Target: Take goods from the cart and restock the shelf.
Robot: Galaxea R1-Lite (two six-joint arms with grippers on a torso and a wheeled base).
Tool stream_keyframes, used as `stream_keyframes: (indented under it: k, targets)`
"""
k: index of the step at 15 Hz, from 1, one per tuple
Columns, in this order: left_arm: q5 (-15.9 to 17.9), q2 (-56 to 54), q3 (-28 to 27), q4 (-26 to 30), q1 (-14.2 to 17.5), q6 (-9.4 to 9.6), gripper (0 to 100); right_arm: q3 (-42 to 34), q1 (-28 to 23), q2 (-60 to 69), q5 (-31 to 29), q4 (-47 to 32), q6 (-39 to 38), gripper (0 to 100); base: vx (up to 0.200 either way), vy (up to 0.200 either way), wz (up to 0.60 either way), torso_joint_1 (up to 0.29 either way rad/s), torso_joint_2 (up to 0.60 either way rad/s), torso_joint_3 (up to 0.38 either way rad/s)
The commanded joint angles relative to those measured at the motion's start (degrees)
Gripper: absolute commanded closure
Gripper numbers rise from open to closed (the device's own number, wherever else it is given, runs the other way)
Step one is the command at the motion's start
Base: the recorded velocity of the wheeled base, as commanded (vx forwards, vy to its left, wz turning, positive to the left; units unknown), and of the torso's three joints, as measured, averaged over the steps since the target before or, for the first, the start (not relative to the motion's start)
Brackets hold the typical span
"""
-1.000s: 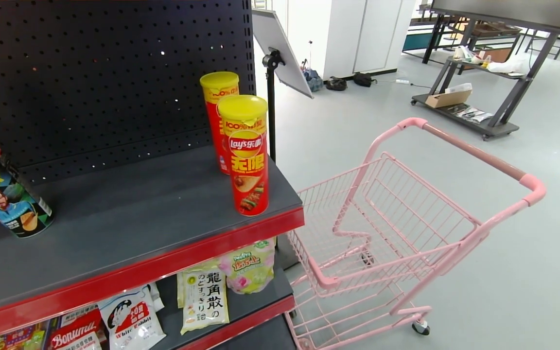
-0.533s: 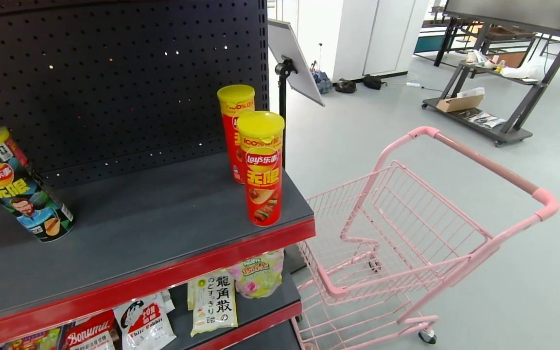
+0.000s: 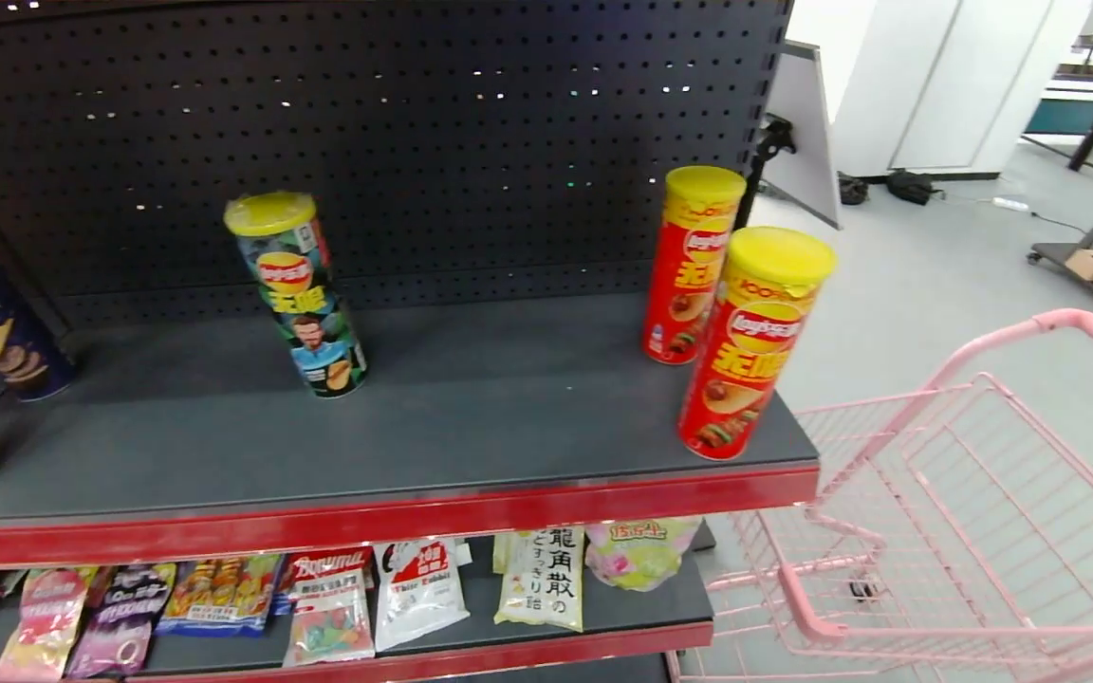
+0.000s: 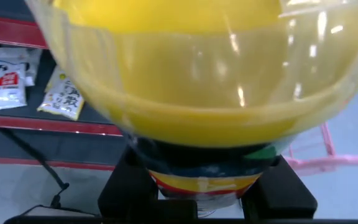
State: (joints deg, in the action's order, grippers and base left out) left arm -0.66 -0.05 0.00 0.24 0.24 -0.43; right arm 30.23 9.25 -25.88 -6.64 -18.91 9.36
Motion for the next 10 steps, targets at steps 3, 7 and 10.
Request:
stream_keyframes:
  k: [3, 7, 10]
  targets:
    - [0.0, 0.0, 0.0, 0.0, 0.0, 0.08, 0, -1.4, 0.5, 6.3, 0.9, -0.1, -0.2, 100, 0.000, 0.067, 0.00, -0.004, 0.00, -0.001]
    - [0.0, 0.0, 0.0, 0.0, 0.0, 0.08, 0, -5.8, 2.1, 13.3, 1.0, -0.4, -0.1, 100, 0.000, 0.200, 0.00, 0.004, 0.00, 0.001]
    - [0.0, 0.0, 0.0, 0.0, 0.0, 0.08, 0, -7.2, 2.2, 13.7, 1.3, 0.1, -0.3, 100, 0.000, 0.200, 0.00, -0.002, 0.01, 0.001]
